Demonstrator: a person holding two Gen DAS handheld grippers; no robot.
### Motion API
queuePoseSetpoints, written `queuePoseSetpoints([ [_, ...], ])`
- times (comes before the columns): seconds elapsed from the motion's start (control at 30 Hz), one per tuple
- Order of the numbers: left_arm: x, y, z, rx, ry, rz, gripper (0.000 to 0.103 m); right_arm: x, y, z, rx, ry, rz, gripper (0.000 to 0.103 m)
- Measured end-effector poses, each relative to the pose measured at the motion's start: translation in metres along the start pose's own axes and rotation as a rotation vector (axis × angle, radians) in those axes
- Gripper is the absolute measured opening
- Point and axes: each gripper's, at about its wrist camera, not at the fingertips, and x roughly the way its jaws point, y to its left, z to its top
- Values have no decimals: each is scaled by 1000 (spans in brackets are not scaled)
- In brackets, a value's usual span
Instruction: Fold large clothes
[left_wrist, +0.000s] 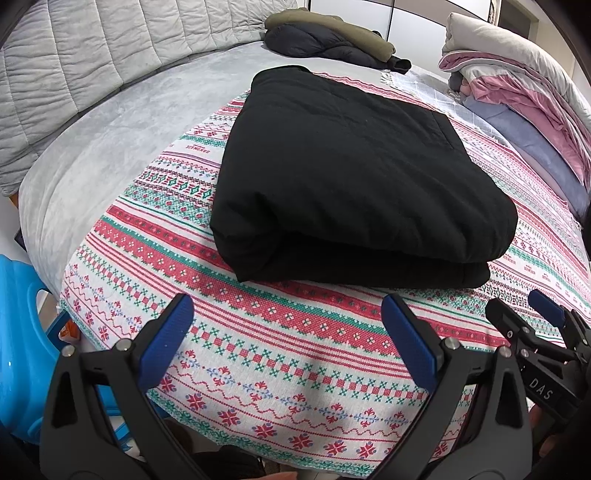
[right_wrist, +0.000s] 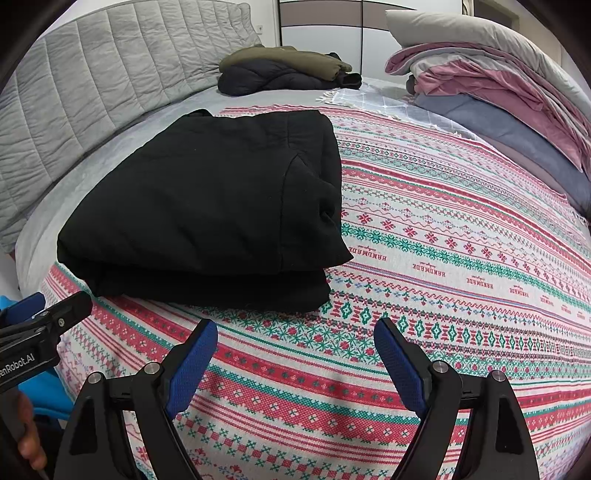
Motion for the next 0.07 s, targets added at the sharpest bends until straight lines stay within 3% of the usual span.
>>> queuePoseSetpoints([
  [0.07,0,0,0,6,0,-2,101,0,-1,-2,-5,1,1,88],
])
